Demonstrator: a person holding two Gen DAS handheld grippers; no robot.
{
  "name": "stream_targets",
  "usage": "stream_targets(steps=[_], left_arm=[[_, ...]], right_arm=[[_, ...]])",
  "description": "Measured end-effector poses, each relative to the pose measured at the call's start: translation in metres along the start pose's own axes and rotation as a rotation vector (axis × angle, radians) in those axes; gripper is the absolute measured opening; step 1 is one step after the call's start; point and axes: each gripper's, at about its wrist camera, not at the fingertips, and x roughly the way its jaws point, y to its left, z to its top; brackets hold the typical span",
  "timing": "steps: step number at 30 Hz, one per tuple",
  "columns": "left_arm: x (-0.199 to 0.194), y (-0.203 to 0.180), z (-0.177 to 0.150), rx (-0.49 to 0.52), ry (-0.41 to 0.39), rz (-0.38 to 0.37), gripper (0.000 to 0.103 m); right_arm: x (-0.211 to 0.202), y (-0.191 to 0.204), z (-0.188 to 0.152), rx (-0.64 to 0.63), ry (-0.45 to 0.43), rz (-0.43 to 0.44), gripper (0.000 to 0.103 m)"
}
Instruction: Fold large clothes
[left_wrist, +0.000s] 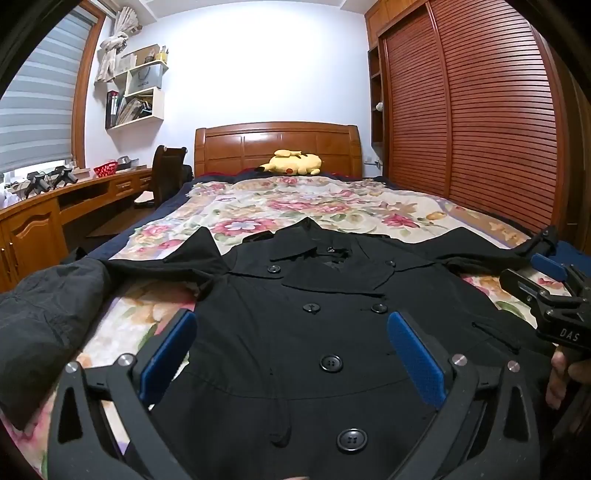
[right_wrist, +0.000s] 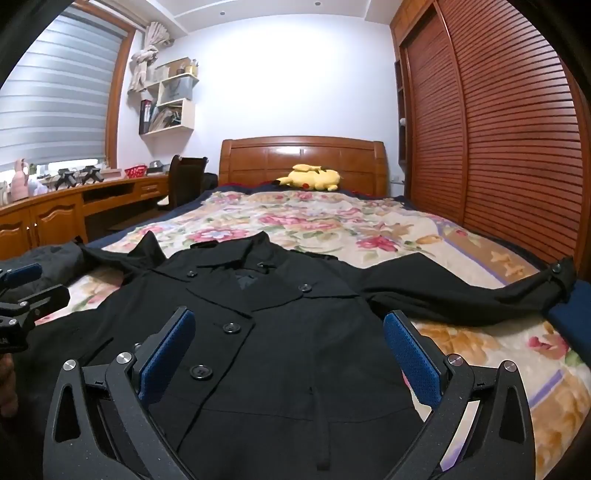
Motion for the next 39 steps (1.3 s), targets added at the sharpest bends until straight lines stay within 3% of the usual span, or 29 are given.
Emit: stream_targets(steps=[39], left_arm=[[-0.0092,0.0007,0.0014,0.002,-0.021,0.015,0.103]], right_arm=[[0.0044,-0.0019,-0.0015,0.004,-0.004,-0.001,0.103]])
